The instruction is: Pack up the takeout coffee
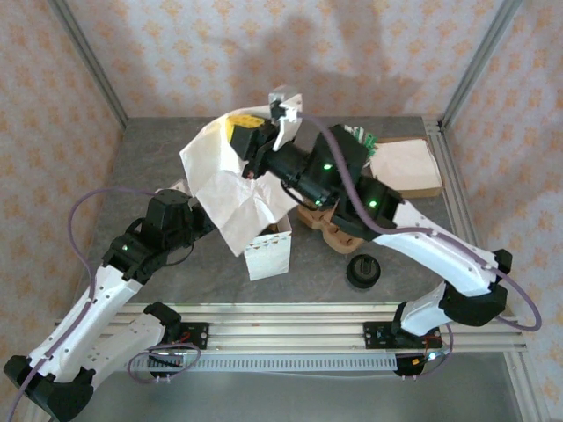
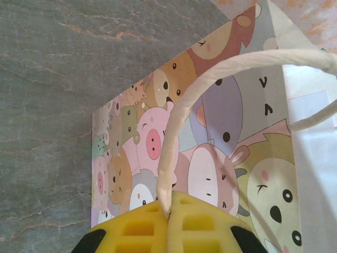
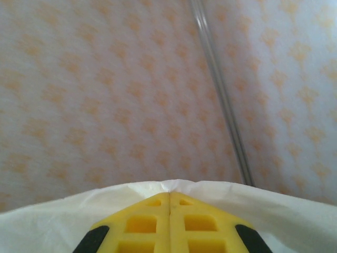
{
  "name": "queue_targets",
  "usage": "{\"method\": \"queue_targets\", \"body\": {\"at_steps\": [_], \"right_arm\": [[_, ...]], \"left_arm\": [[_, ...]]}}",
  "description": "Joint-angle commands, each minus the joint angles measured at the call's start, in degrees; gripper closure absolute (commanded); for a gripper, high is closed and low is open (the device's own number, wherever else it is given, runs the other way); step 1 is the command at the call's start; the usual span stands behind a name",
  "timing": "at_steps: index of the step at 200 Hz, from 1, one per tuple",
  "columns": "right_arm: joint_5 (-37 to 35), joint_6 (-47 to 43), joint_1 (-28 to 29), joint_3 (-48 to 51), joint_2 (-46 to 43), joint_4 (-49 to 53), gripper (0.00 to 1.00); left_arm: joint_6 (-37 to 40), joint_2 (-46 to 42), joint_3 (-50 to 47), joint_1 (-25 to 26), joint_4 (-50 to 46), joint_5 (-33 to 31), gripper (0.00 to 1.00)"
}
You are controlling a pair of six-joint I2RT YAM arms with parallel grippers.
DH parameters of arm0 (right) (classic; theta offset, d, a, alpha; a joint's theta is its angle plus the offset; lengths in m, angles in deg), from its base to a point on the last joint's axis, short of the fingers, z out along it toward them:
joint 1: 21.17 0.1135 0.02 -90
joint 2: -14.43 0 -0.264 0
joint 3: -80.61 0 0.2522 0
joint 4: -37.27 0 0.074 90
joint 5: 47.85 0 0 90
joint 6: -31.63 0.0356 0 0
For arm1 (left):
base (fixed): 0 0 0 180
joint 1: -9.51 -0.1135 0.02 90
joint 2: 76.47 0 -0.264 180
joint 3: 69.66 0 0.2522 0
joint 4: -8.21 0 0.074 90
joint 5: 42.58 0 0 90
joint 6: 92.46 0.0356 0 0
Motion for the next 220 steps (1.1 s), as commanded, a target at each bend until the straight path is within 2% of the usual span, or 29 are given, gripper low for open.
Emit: {"method": "queue_targets", "body": {"at_steps": [1, 33, 70, 87, 143, 159, 194, 220], "right_arm": [[-3.8, 4.0, -0.1, 4.3, 0.0, -8.8, 1.00], [-1.6, 7.5, -0.3, 4.9, 3.7, -10.5, 1.00], [-11.6, 0.8, -0.5, 5.3, 6.3, -3.8, 1.00], [-13.3, -0.9, -0.9, 6.9, 6.8, -1.4, 1.00], [-18.7, -7.5, -1.3, 5.7, 9.9, 16.9, 1.00], [-22.2, -8.0, -1.3, 5.2, 10.3, 22.7, 1.00], [-27.5, -10.1, -1.3, 4.0, 10.6, 31.1, 1.00], [-27.7, -11.7, -1.3, 3.3, 11.9, 35.4, 1.00]], "left_arm": [[0.9, -0.6, -0.8, 0.4, -0.3, -0.2, 1.00], [0.6, -0.7, -0.9, 0.4, 0.1, -0.3, 1.00], [0.6, -1.1, -1.1, 0.4, -0.1, -0.5, 1.00], [0.7, -1.1, -1.1, 0.4, -0.1, -0.6, 1.00], [0.9, -1.1, -1.2, 0.4, -0.1, -0.7, 1.00], [1.0, -1.2, -1.3, 0.4, -0.5, -1.0, 1.00], [1.0, -1.3, -1.8, 0.4, -0.3, -1.5, 1.00], [0.9, -1.2, -1.7, 0.4, 0.1, -1.4, 1.00]]}}
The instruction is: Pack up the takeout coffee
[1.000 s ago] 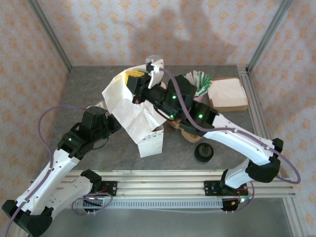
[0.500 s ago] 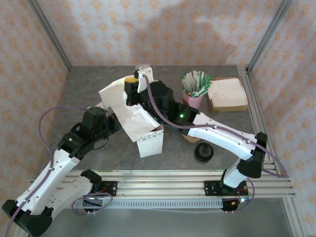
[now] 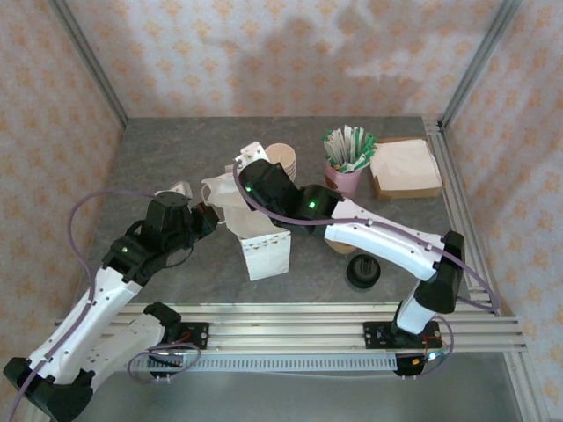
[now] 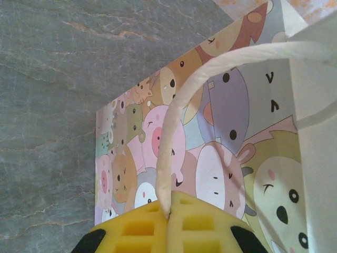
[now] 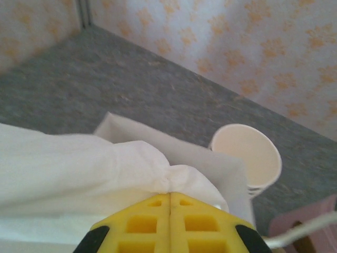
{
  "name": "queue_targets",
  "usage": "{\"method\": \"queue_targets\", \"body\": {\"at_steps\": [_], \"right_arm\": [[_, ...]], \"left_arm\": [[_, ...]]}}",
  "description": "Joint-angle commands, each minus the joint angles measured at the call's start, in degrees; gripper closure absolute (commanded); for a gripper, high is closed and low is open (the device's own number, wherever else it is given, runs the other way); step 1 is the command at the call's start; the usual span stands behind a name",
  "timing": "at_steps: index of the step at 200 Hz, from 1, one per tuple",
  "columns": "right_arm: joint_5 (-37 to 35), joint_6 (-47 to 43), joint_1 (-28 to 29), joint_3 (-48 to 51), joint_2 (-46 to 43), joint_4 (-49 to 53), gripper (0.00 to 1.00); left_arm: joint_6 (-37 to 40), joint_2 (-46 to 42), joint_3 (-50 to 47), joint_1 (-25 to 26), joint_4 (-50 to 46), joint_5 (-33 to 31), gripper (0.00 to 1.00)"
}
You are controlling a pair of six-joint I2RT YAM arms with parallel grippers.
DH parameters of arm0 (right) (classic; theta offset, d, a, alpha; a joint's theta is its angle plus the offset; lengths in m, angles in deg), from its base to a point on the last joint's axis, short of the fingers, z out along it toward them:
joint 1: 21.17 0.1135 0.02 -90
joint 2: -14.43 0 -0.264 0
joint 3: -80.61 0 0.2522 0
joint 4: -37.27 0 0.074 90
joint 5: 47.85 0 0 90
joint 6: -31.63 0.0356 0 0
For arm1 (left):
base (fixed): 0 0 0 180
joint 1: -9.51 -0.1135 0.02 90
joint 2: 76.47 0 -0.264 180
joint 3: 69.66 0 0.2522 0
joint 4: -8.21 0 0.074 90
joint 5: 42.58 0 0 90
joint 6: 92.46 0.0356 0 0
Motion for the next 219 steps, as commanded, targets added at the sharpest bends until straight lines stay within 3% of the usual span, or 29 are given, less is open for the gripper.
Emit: {"method": "queue_targets", "body": {"at_steps": [1, 23, 83, 92, 107, 117, 170, 202, 219], "right_arm": [[-3.7, -2.8, -0.2, -2.3, 1.4, 8.1, 1.00], [-3.2, -3.3, -0.3, -4.3, 4.2, 12.9, 1.00], [-10.6, -4.0, -0.3, -13.3, 10.5, 22.1, 1.00], [-9.3, -3.8, -0.3, -14.8, 10.0, 21.8, 0.90], [-6.1, -2.9, -0.3, -16.0, 8.0, 20.0, 0.63], [-3.6, -2.3, -0.3, -15.8, 6.3, 17.9, 0.54], [4.4, 3.0, -0.3, -16.2, -0.1, 15.1, 0.30], [12.3, 7.3, -0.3, -16.0, 0.8, 14.8, 0.29], [11.4, 9.3, -0.3, -17.2, 3.5, 17.9, 0.32]], "left_arm": [[0.9, -0.4, -0.6, 0.4, 0.1, -1.1, 1.00], [1.1, -0.4, -0.5, 0.4, -0.1, -1.2, 1.00], [1.1, -0.4, -0.4, 0.4, -0.1, -1.5, 1.00], [1.0, -0.3, -0.2, 0.4, 0.1, -1.3, 1.00], [1.1, 0.0, -0.2, 0.4, 0.1, -1.3, 1.00], [1.1, 0.1, -0.1, 0.4, -0.1, -1.4, 1.00], [0.9, 0.3, 0.0, 0.4, 0.2, -1.4, 1.00], [0.7, 0.7, 0.0, 0.4, 0.2, -1.0, 1.00], [0.6, 0.7, 0.0, 0.4, 0.2, -1.0, 1.00]]}}
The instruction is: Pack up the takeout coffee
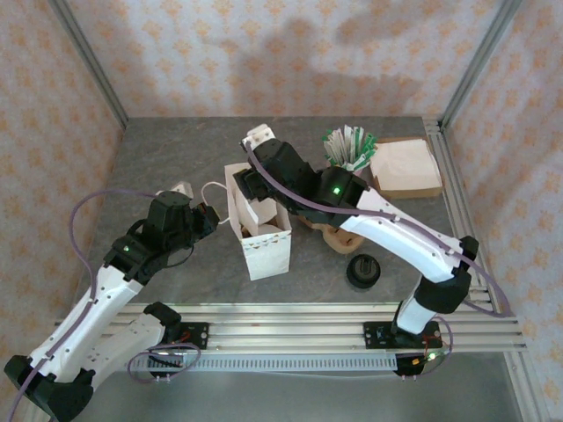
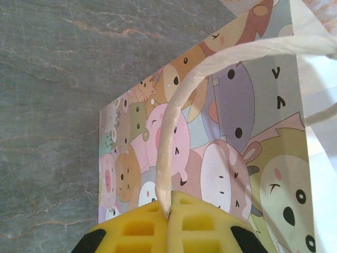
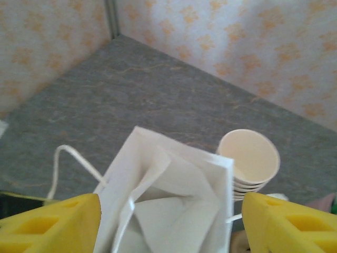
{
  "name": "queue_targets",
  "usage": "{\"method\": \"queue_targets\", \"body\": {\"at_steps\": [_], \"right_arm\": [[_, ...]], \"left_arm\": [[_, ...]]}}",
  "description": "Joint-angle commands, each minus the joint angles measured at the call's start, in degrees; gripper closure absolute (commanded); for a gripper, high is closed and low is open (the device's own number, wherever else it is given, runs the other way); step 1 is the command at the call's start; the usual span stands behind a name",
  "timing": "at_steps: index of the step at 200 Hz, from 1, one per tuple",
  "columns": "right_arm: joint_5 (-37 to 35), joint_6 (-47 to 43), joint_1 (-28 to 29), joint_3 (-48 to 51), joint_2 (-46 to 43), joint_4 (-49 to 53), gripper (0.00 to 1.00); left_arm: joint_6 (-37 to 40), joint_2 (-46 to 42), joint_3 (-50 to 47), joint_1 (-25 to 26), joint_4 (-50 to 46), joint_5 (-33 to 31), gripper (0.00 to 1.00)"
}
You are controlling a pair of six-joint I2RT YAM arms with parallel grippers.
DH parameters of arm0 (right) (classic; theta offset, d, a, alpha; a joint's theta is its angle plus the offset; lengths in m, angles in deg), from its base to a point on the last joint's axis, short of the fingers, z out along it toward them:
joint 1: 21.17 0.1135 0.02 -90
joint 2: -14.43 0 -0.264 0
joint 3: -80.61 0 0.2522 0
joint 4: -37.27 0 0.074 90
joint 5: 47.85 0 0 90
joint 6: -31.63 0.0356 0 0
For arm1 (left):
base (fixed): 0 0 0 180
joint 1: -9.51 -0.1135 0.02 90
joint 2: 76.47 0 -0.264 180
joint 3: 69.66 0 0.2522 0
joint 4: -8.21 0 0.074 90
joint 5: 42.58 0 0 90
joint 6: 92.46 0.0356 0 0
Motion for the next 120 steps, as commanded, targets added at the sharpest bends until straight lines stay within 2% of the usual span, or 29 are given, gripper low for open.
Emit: {"method": "queue_targets", "body": {"at_steps": [1, 18, 33, 67, 90, 120], "right_arm": [[3.0, 4.6, -0.3, -1.6, 3.5, 3.4, 0.32], [2.7, 6.1, -0.2, -2.9, 5.9, 6.4, 0.45], [3.8, 7.1, -0.2, -2.9, 6.6, 7.9, 0.49], [5.2, 7.7, 0.7, -2.0, 6.2, 9.5, 0.45], [2.1, 7.6, 1.3, -3.2, 4.8, 9.6, 0.46], [1.5, 5.4, 1.3, -1.8, 0.2, 2.9, 0.31]], "left_arm": [[0.4, 0.1, 0.1, 0.4, 0.2, -0.8, 1.00], [0.4, 0.0, 0.0, 0.4, 0.1, -1.0, 1.00], [0.4, 0.1, -0.1, 0.4, 0.0, -0.9, 1.00], [0.7, 0.1, 0.2, 0.4, -0.3, -1.1, 1.00], [0.7, 0.1, 0.1, 0.4, -0.1, -1.2, 1.00], [0.8, 0.3, -0.1, 0.4, 0.1, -1.1, 1.00]]}}
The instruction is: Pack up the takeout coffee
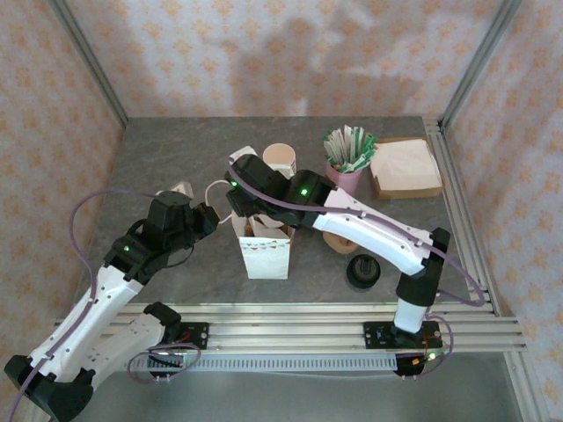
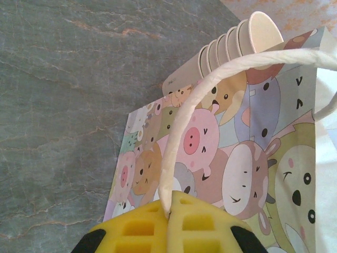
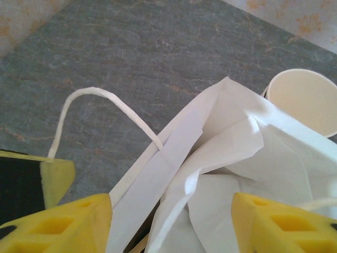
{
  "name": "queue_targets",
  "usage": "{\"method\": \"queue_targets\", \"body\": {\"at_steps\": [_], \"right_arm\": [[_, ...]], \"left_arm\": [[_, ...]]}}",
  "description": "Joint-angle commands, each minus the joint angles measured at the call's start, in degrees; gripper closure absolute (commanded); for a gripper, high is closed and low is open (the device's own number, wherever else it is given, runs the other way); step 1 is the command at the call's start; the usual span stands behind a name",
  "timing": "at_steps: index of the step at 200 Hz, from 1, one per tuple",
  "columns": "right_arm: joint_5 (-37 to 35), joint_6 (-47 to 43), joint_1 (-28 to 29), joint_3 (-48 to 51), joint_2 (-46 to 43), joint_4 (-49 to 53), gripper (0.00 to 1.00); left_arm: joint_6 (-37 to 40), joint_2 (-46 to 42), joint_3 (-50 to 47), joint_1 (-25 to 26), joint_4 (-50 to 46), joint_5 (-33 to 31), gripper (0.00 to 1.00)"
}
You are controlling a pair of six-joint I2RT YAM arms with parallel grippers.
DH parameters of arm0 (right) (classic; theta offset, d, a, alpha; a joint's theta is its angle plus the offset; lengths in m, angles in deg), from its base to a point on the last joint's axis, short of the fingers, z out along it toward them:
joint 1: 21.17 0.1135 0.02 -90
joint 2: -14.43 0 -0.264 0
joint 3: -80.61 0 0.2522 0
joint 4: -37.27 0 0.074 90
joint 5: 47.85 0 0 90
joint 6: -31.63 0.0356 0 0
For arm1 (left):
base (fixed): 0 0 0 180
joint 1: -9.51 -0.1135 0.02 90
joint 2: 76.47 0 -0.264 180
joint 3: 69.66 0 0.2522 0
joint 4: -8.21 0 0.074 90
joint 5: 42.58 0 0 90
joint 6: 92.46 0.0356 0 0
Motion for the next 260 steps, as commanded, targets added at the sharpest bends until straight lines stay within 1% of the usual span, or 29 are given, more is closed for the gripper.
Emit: {"method": "queue_targets", "body": {"at_steps": [1, 30, 43, 54, 66, 87, 92, 103, 110, 122, 136, 142, 150, 162, 177, 208, 260], "right_arm": [[-2.4, -0.9, 0.2, -0.7, -6.0, -3.9, 0.31], [-3.2, 0.0, 0.2, -5.5, -6.4, -2.5, 0.30], [-2.6, 1.1, 0.2, -7.3, -6.8, -1.2, 0.31], [-2.1, 1.9, 0.3, -8.7, -7.2, 0.4, 0.36], [-2.0, 2.7, 0.4, -10.0, -7.9, 2.3, 0.47], [-4.1, 4.3, 0.4, -12.8, -9.0, 7.2, 0.52], [-4.3, 4.8, 0.4, -12.8, -9.5, 7.8, 0.56], [-2.1, 5.4, 0.5, -11.7, -10.7, 7.3, 0.65], [0.5, 5.5, 0.8, -10.4, -11.2, 5.9, 0.68], [4.3, 5.1, 2.4, -9.7, -10.5, 4.6, 0.67], [4.1, 3.6, 5.6, -13.4, -6.6, 7.7, 0.61], [3.7, 3.4, 6.4, -15.6, -4.5, 9.7, 0.60], [3.6, 3.7, 6.9, -18.6, -1.5, 12.9, 0.61], [2.8, 4.7, 7.0, -22.3, 2.1, 17.6, 0.65], [1.9, 5.4, 7.0, -23.9, 5.0, 21.3, 0.66], [1.4, 7.3, 7.0, -21.6, 7.3, 24.4, 0.64], [-1.6, 10.7, 6.0, -11.0, 6.5, 22.9, 0.63]], "left_arm": [[0.8, 0.2, -0.1, 0.4, 0.1, -1.1, 1.00], [0.8, 0.2, 0.0, 0.4, 0.1, -1.2, 1.00], [0.7, 0.3, 0.0, 0.4, 0.2, -1.2, 1.00], [0.7, 0.3, 0.0, 0.4, 0.3, -1.2, 1.00], [0.7, 0.3, 0.2, 0.4, 0.4, -1.1, 1.00], [0.9, 0.3, 0.7, 0.4, 0.1, -1.0, 1.00], [1.0, 0.3, 0.8, 0.4, 0.0, -1.0, 1.00], [1.0, 0.2, 1.0, 0.4, -0.2, -1.1, 1.00], [1.1, 0.2, 1.2, 0.4, -0.3, -1.2, 1.00], [1.0, 0.0, 1.4, 0.4, -0.3, -1.4, 1.00], [0.9, -0.1, 1.9, 0.4, -0.3, -1.3, 1.00], [0.9, 0.0, 2.2, 0.4, -0.4, -1.3, 1.00], [0.9, -0.1, 2.4, 0.4, -0.5, -1.2, 1.00], [0.9, -0.2, 2.8, 0.4, -0.6, -1.0, 1.00], [0.9, -0.3, 3.2, 0.4, -0.8, -1.0, 1.00], [1.0, -0.8, 3.7, 0.4, -1.4, -1.3, 1.00], [0.9, -0.8, 3.9, 0.4, -1.3, -1.0, 1.00]]}}
